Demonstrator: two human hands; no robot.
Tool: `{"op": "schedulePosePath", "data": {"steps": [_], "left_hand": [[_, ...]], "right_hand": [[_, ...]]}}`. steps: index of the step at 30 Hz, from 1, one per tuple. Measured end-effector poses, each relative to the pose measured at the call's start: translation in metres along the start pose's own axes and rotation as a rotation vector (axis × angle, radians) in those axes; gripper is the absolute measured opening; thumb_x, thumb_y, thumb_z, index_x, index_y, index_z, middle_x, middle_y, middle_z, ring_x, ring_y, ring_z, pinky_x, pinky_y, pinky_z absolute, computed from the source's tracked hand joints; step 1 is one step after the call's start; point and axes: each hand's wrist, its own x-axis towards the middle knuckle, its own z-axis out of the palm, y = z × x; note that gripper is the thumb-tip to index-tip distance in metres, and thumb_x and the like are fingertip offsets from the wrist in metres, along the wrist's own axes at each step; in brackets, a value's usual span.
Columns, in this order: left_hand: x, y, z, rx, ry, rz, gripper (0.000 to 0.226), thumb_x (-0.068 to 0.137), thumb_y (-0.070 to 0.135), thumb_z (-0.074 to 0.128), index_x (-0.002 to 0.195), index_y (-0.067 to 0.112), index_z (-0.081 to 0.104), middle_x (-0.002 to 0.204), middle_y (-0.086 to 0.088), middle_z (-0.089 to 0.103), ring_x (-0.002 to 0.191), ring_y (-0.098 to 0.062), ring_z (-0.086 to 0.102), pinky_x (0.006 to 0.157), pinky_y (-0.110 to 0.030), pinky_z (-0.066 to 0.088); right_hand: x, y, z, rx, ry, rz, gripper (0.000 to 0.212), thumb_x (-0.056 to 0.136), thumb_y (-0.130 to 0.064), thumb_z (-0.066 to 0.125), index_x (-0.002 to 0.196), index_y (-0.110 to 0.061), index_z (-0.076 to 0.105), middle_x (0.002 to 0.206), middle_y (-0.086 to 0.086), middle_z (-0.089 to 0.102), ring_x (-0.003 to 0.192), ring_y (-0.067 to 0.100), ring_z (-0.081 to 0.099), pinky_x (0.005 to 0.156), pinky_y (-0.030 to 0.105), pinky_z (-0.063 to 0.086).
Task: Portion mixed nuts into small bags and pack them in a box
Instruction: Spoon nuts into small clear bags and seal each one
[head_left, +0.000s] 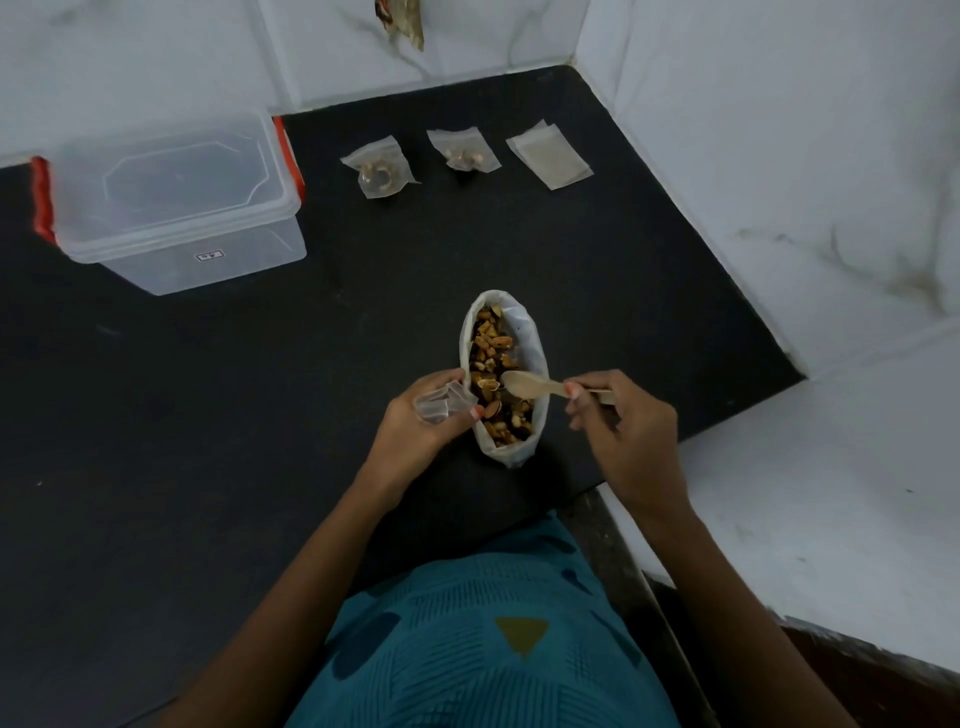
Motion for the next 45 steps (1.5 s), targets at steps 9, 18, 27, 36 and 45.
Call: {"op": "schedulePosePath", "data": {"steps": [9,18,27,36,45], "left_hand": [[-0.001,0.000,-0.001,-0.009,0.016,0.006,0.045,0.078,0.012,0.069,0.121,0.014,0.056,0.119,0.000,0.059,0.100,-0.001,0.060,0.081,-0.011,0.050],[-0.001,0.000,-0.002,0.026,-0.001,-0.005,0.048,0.078,0.018,0.070,0.124,0.016,0.056,0.123,0.001,0.057,0.109,-0.007,0.057,0.094,-0.029,0.048],[-0.001,-0.001,0.000,0.038,0.007,0.001,0.048,0.078,0.015,0.071,0.123,0.017,0.056,0.125,0.001,0.056,0.111,-0.009,0.056,0.097,-0.030,0.047],[0.000,-0.001,0.000,0.070,-0.015,0.009,0.051,0.078,0.015,0.071,0.127,0.015,0.054,0.126,0.000,0.055,0.113,-0.009,0.054,0.099,-0.033,0.045],[0.002,-0.007,0.002,0.225,0.008,0.128,0.055,0.075,0.012,0.074,0.127,0.013,0.054,0.123,0.002,0.054,0.099,0.008,0.050,0.079,0.002,0.038]], "right_hand": [[-0.015,-0.002,0.033,-0.046,-0.100,-0.028,0.034,0.088,-0.028,0.044,0.094,-0.001,0.064,0.085,0.010,0.068,0.075,0.017,0.066,0.065,0.024,0.055],[-0.009,0.003,0.026,-0.119,-0.013,-0.035,0.030,0.088,-0.019,0.045,0.094,0.004,0.063,0.084,0.014,0.067,0.076,0.014,0.064,0.071,0.014,0.051],[0.013,0.012,0.008,-0.085,0.131,0.042,0.017,0.089,-0.008,0.052,0.098,0.002,0.062,0.081,-0.001,0.057,0.066,-0.001,0.054,0.070,0.009,0.047],[0.008,0.007,0.019,-0.065,0.026,0.041,0.025,0.089,-0.018,0.049,0.094,0.003,0.063,0.080,0.002,0.060,0.070,-0.002,0.053,0.071,0.005,0.044],[0.011,0.011,0.028,-0.076,0.037,0.170,0.013,0.091,-0.004,0.051,0.098,0.002,0.061,0.085,0.009,0.063,0.075,0.016,0.060,0.067,0.020,0.049]]}}
